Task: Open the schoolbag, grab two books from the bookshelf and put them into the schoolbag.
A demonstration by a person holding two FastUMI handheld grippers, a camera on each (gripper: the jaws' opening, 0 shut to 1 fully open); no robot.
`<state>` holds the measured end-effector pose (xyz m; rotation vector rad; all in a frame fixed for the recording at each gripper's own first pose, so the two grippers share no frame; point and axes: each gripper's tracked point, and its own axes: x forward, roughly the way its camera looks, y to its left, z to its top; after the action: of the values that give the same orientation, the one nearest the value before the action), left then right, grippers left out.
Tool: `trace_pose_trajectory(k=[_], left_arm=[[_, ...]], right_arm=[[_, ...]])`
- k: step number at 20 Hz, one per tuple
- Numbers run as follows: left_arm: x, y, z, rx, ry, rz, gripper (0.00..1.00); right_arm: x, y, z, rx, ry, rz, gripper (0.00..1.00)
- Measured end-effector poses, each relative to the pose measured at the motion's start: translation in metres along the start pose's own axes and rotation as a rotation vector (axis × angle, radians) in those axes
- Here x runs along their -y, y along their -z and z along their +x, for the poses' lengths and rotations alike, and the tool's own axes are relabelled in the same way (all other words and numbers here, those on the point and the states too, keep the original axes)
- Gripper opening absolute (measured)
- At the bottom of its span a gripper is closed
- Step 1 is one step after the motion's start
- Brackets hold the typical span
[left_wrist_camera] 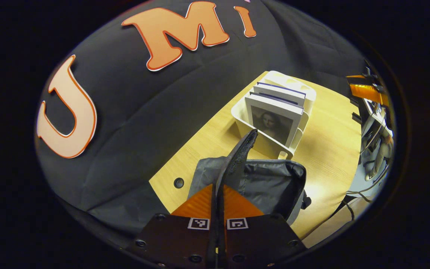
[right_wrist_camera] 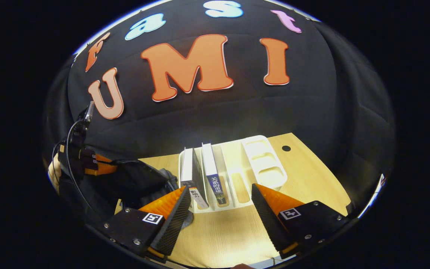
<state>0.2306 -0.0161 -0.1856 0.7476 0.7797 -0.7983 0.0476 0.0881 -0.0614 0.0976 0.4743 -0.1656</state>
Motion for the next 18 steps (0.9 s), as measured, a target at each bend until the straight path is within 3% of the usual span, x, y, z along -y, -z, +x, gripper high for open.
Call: trace_pose_trajectory(k=[2,6,10,13,18], left_arm=[[0.006,0.003,0.002,0.003,0.042,0.013,0.03],[0.002,0.002,0.01,0.027,0.068,0.038,0.02],[-0.001,0.008,0.022,0.022,0.102,0.021,0.03],[-0.007,0.008,0.025,0.025,0.115,0.012,0.03],[-0.009,0.014,0.027,0.026,0.142,0.004,0.03]], right_arm=[[-0.026,-0.025,0.008,-0.033,-0.04,-0.057,0.98],[-0.055,-0.057,0.045,-0.16,-0.033,-0.222,0.98],[-0.108,-0.047,0.092,-0.406,-0.17,-0.205,0.98],[-0.107,-0.027,0.14,-0.546,-0.114,-0.204,0.98],[-0.093,0.001,0.177,-0.657,-0.047,-0.214,0.99]])
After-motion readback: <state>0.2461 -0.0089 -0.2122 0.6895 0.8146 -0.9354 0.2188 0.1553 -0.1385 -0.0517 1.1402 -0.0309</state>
